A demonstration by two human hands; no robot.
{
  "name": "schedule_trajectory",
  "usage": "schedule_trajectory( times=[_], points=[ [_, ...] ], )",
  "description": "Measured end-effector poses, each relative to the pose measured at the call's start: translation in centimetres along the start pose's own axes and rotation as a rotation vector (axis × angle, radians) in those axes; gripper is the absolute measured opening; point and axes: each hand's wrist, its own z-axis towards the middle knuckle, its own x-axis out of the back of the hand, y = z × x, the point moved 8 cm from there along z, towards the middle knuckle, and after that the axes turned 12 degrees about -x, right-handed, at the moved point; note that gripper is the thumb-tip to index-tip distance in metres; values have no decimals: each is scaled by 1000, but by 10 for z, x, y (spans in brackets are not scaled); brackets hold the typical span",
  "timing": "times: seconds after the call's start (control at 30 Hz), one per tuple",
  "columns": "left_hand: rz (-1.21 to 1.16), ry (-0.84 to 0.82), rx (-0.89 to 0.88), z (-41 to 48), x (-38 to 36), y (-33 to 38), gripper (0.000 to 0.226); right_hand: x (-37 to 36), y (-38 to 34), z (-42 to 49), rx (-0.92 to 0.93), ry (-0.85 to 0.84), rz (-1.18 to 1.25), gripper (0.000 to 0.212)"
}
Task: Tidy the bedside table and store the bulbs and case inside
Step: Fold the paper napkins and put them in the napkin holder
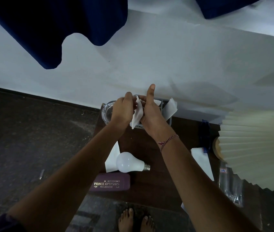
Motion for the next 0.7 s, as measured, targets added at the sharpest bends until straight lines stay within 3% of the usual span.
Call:
schedule_trajectory(
  times=[0.17, 0.4, 0.7],
  points=[
    [67, 1, 51, 4, 1, -8, 49, 1, 3, -4, -60, 18, -49, 76],
    [-136, 140, 199, 11, 12, -21, 35, 11, -2, -7, -163, 128, 90, 77],
    [-251, 164, 241, 10, 15, -31, 36, 25, -2, -11, -108, 153, 78, 72]
  ],
)
